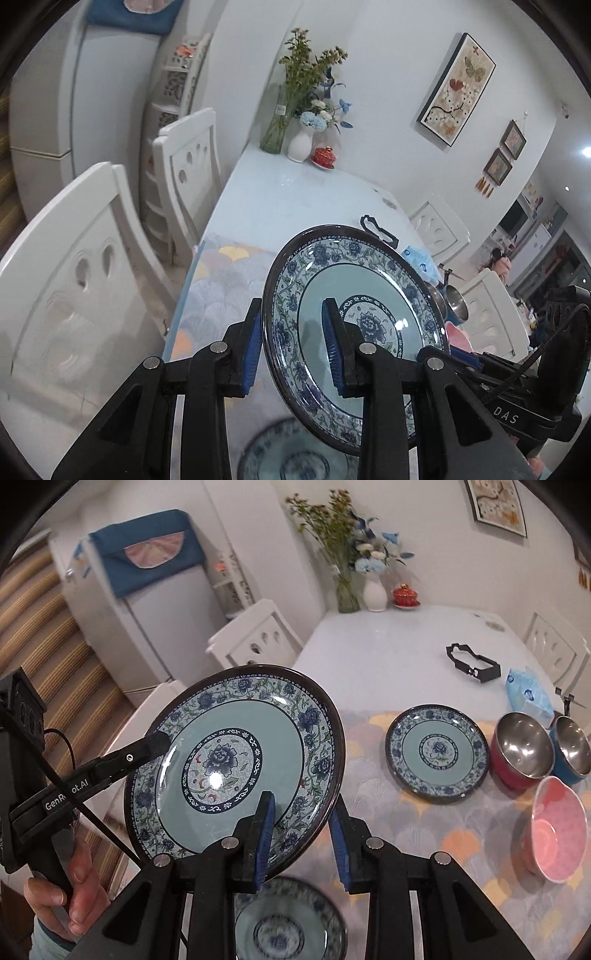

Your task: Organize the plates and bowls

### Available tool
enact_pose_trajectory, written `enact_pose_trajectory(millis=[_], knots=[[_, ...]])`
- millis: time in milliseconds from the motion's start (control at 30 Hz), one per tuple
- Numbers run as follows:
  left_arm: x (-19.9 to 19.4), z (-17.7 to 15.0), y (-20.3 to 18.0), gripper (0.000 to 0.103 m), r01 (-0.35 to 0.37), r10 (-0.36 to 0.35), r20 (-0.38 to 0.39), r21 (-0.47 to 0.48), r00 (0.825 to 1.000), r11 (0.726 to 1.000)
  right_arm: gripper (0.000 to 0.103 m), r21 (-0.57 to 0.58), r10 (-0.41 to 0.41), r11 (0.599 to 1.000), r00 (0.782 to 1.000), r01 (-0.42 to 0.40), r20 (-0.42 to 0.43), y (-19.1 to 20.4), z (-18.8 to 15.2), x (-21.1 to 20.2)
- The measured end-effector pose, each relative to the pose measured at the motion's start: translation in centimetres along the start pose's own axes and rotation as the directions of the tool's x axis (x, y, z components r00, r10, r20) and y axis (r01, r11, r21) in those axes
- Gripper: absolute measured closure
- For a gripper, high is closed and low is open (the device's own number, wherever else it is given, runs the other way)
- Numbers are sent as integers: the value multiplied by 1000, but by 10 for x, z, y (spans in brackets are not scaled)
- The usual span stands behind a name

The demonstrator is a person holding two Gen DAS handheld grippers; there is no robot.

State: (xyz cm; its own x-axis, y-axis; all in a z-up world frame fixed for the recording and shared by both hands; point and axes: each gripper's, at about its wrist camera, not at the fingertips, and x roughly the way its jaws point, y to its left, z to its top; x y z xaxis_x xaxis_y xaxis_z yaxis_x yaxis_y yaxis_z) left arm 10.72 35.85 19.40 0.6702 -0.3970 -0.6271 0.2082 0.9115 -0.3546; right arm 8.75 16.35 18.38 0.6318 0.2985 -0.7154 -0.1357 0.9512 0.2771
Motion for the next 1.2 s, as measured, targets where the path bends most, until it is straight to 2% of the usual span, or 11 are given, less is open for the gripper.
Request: enact_pose_trajectory(millis=[167, 333, 667, 933, 1200], knots=[[-22, -39, -5, 76, -25, 25, -30, -22, 999, 999, 74, -35, 1, 999, 1000, -2, -26, 6, -30, -24], [-34, -84, -3, 76, -50, 44, -94, -55, 995, 997, 73, -40, -6, 999, 997, 3, -72, 7, -67, -37], [-34, -165, 10, 76, -101, 81, -227, -76, 970, 992, 73, -57, -33, 998, 979, 22, -199, 9, -134, -28], [-21, -197, 17, 76, -122, 94, -298, -80, 950, 989, 73, -32, -30, 999, 950, 21, -310, -2, -164, -2], [-3, -205, 21, 76, -136, 102, -341, -78, 935, 988, 73, -11, -29, 1000, 927, 27, -374, -12, -173, 20]])
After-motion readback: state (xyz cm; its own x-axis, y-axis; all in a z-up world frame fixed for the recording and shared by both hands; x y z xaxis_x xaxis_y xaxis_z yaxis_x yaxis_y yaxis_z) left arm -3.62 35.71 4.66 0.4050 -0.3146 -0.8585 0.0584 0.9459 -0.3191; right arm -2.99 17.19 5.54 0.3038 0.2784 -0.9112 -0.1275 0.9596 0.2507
